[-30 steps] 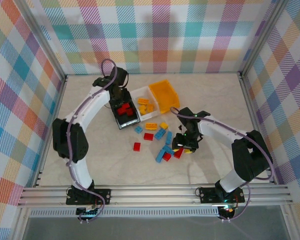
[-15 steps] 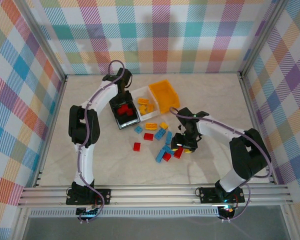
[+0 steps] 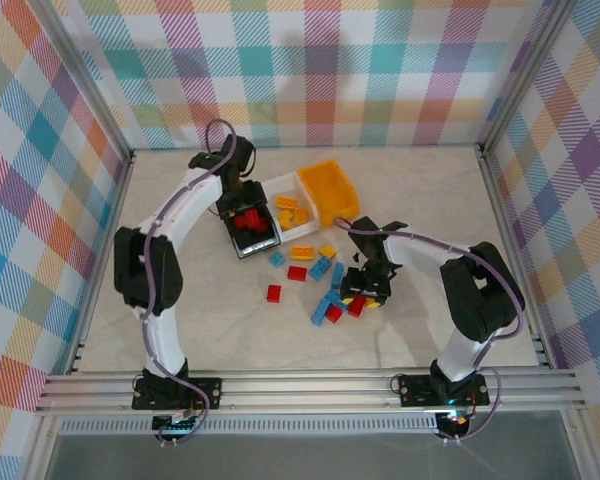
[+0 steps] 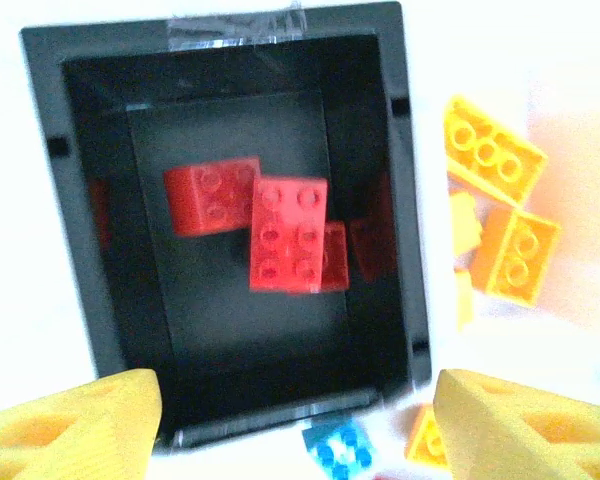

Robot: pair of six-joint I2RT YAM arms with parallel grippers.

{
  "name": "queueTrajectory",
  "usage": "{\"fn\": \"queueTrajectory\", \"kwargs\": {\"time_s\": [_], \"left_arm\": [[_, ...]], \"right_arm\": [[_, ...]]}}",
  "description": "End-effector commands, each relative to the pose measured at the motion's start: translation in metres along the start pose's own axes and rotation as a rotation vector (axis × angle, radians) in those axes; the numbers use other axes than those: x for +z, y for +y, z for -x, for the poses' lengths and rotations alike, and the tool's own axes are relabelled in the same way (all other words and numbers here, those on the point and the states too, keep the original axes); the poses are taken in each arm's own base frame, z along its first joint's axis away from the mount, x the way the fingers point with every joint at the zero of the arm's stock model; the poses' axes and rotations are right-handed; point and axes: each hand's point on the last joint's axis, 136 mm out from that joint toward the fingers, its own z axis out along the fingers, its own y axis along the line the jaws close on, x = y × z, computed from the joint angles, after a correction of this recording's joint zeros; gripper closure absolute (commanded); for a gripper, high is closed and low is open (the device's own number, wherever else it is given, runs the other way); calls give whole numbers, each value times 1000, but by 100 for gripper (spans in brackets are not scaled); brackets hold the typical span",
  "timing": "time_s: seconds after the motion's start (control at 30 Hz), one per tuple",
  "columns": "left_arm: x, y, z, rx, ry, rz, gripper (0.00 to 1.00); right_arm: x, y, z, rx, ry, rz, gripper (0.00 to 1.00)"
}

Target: Sort the legos into containers by color

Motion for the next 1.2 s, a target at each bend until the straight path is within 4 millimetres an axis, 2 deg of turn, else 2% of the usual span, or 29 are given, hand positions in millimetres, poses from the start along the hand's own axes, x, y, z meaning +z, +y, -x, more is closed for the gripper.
{"fn": "queueTrajectory", "kwargs": {"time_s": [0.0, 0.1, 0.27, 0.6, 0.77, 0.83, 0.93, 1.0, 1.17], "left_arm": [[-26, -3, -28, 29, 2, -46, 26], [-34, 12, -55, 21, 20, -52, 25], [-46, 32, -79, -5, 15, -50, 22], [-51, 29, -84, -7, 12, -81, 21], [-48, 27, -91, -2, 26, -84, 20], [-47, 28, -92, -5, 29, -88, 20], [-49, 29, -95, -4, 30, -92, 20], [-50, 30, -98, -6, 29, -103, 18], [-48, 36, -113, -44, 50, -132, 17]], "right_arm": [[9, -16, 8, 24, 1, -63, 47], [6, -25, 9, 41, -4, -75, 50], [1, -36, 6, 61, -15, -70, 50], [5, -43, 2, 68, -6, -76, 51], [2, -40, 5, 73, -21, -64, 68], [-2, -38, 6, 74, -33, -60, 71], [-15, -30, 11, 67, -58, -39, 72], [-31, -17, 17, 53, -87, -1, 72], [-88, 41, 47, -12, -196, 194, 72]]}}
